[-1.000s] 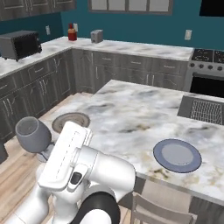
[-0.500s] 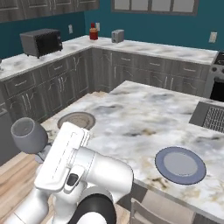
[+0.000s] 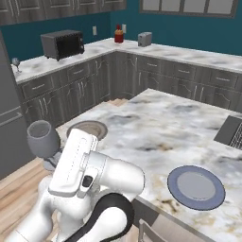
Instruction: Retrieve the wine glasses from the counter and place one next to each plate.
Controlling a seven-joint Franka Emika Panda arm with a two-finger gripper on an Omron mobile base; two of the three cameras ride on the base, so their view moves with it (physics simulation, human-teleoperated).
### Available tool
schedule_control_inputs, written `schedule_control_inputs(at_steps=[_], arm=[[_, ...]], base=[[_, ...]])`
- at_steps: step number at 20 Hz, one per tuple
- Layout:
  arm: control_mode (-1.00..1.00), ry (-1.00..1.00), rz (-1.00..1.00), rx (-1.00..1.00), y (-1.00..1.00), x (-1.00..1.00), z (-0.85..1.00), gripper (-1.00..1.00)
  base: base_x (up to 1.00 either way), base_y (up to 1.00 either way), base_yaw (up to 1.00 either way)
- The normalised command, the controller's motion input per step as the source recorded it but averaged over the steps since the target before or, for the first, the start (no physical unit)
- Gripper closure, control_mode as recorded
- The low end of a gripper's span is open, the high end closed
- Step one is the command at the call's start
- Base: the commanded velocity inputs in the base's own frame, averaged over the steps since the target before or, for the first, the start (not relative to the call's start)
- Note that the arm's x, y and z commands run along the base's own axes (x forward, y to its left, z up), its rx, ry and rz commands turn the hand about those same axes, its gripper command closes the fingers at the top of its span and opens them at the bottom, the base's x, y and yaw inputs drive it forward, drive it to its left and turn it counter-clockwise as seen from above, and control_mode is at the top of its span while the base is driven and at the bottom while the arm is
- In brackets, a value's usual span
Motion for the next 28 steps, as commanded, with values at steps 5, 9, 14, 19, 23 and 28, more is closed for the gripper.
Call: schedule_control_inputs(at_steps=[5,9,14,19,23,28], arm=[[-1.00,0.26,0.17,-0.17,0.02,0.63,-0.04,1.00],[-1.00,0.04,0.14,-0.13,0.00,0.60,-0.05,1.00],[-1.00,-0.05,0.14,-0.07,0.00,0.55,-0.09,1.00],[-1.00,-0.25,0.06,-0.01,-0.08,0.41,-0.02,1.00],[-1.00,-0.16,0.00,-0.01,-0.02,0.54,-0.11,1.00],[-1.00,0.00,-0.09,-0.05,-0.02,0.32,-0.05,1.00]], base=[[0.00,0.00,0.00],[0.00,0.00,0.00],[0.00,0.00,0.00],[0.00,0.00,0.00],[0.00,0.00,0.00],[0.00,0.00,0.00]])
